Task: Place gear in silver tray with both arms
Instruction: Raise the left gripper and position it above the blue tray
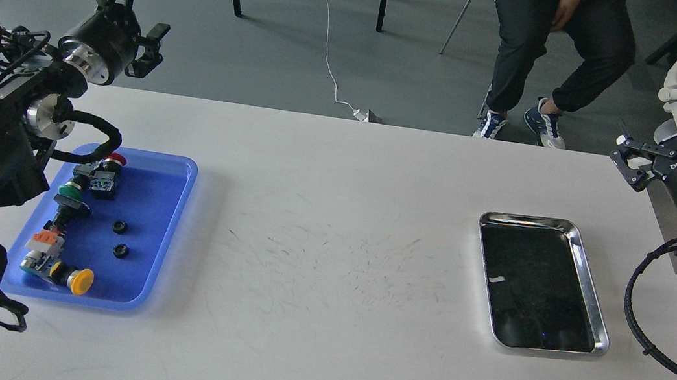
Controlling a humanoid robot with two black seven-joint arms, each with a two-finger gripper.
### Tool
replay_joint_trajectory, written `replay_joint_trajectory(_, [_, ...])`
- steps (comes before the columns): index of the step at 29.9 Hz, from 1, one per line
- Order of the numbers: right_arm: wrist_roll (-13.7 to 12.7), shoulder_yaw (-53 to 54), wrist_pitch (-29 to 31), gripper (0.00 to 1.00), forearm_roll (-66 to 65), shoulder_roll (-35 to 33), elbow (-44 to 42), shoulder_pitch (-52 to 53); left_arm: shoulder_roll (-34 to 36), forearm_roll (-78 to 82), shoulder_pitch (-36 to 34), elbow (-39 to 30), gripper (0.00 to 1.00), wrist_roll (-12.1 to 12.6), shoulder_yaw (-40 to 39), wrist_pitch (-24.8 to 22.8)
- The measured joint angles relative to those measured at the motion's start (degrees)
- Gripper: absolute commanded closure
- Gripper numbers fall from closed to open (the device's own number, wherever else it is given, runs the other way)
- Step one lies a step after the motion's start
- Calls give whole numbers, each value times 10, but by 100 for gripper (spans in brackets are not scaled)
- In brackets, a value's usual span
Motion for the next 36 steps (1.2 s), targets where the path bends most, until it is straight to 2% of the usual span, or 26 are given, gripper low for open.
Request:
replay_joint_trajectory(11, [-1, -7, -1, 1, 0, -3, 3, -2, 5, 4, -2, -1, 2, -9, 3, 0])
replay_joint_trajectory(17, [-1, -5, 0, 1, 0, -6, 7, -3, 5, 5, -2, -1, 2, -24, 5, 0])
replay_joint_trajectory(36, [-2, -3, -1, 1, -5, -10, 20, -2, 36, 25, -12, -2, 2, -23, 21, 0])
